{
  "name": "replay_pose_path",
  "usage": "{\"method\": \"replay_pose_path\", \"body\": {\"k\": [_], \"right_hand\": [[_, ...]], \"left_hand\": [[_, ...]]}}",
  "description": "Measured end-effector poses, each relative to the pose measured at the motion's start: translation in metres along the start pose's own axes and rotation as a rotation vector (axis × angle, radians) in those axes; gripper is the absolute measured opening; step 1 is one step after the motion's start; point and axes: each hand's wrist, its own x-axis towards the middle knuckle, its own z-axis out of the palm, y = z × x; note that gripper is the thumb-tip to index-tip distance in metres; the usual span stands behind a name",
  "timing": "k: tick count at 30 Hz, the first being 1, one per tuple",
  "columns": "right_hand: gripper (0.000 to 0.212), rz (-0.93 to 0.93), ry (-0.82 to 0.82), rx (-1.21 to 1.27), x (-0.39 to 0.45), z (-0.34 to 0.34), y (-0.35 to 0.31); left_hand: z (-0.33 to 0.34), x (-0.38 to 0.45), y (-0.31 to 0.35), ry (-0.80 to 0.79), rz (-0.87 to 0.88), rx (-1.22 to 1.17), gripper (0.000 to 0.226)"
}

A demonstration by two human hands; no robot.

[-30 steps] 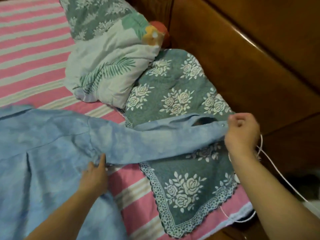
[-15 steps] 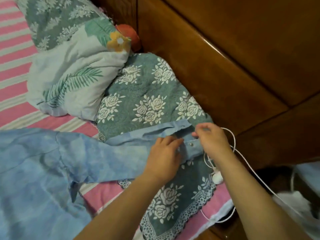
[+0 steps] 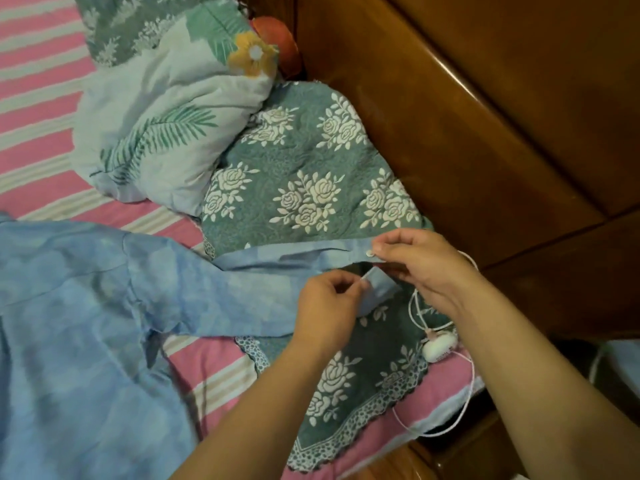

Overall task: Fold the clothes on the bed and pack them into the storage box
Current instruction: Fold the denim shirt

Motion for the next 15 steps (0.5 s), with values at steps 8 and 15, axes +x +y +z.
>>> {"method": "replay_pose_path", "body": {"k": [8,15], "right_hand": [[0.015,-0.1,0.082,-0.098,-0.005,0.003,0.016],[0.022,-0.101,0.083,-0.119,-0.012,0.004,0.025]], "left_hand": [[0.007,-0.005,0.021,-0.008,-0.352,-0.661,0.009],[0.008,-0.004,0.018,0.034,-0.415,-0.842,0.033]]}}
